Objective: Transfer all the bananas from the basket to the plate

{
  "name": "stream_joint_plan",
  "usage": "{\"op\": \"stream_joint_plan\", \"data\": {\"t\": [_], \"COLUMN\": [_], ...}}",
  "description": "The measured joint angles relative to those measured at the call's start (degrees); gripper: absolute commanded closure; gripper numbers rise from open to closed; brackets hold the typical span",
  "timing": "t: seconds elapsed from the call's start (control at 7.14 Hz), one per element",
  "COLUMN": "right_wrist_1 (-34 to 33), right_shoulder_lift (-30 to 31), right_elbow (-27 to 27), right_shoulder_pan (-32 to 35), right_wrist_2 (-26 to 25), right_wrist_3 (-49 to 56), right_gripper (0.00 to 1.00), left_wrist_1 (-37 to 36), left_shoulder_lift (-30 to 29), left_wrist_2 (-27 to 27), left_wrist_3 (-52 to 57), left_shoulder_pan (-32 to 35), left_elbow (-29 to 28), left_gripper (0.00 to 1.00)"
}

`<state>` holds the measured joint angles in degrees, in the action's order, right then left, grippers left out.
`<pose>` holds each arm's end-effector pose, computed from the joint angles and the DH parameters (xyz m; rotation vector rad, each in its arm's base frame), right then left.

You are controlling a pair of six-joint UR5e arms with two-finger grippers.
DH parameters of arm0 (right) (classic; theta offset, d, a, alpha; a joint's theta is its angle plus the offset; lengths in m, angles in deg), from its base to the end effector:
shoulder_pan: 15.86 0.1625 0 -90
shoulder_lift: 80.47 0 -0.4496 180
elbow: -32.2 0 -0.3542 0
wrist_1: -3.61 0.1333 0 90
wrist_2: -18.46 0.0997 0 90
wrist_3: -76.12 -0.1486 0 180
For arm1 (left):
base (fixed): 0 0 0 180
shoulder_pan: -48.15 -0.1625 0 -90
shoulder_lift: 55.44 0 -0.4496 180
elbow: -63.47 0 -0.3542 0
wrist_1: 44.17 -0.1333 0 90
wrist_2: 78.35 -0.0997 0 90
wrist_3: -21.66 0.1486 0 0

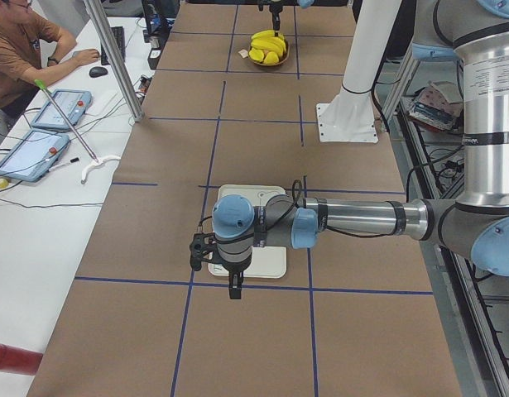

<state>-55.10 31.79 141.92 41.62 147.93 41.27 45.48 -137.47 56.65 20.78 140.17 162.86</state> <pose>-0.1426 -0.2959 0.6469 0.0268 -0.8276 -0.1345 -0.0421 -0.3922 0.7022 0.0255 0.7852 -0.0407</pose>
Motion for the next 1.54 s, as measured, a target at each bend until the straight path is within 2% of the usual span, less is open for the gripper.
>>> {"op": "stream_joint_plan", "data": {"t": [0.14,0.42,0.56,0.84,1.26,1.4,1.54], "right_wrist_1": [0.0,0.1,0.2,0.2,-2.4,-7.2,-15.0], "right_shoulder_lift": [0.0,0.0,0.1,0.9,4.8,5.5,5.3], "right_elbow": [-0.1,-0.2,-0.1,0.8,5.8,9.4,13.2], "right_shoulder_pan": [-0.2,-0.4,-0.4,0.8,5.9,7.7,11.0], "right_wrist_2": [0.0,0.0,0.0,1.1,7.4,7.9,8.0], "right_wrist_3": [0.0,0.1,0.2,0.7,3.1,5.8,11.8], "right_gripper": [0.54,0.95,0.99,1.00,1.00,1.00,1.00], "left_wrist_1": [0.0,0.0,0.0,-0.1,-0.2,-0.2,-0.2], "left_shoulder_lift": [-0.1,-0.4,-0.6,-1.4,-1.7,-1.7,-1.7], "left_wrist_2": [0.0,0.0,0.0,-0.1,0.0,0.0,0.0], "left_wrist_3": [0.0,-0.1,-0.1,-0.1,-0.2,-0.2,-0.2], "left_shoulder_pan": [0.0,0.0,0.0,0.0,0.0,0.0,0.0], "left_elbow": [-0.1,-0.3,-0.4,-1.0,-0.8,-0.8,-0.8], "left_gripper": [0.00,0.00,0.00,0.00,0.00,0.00,0.00]}}
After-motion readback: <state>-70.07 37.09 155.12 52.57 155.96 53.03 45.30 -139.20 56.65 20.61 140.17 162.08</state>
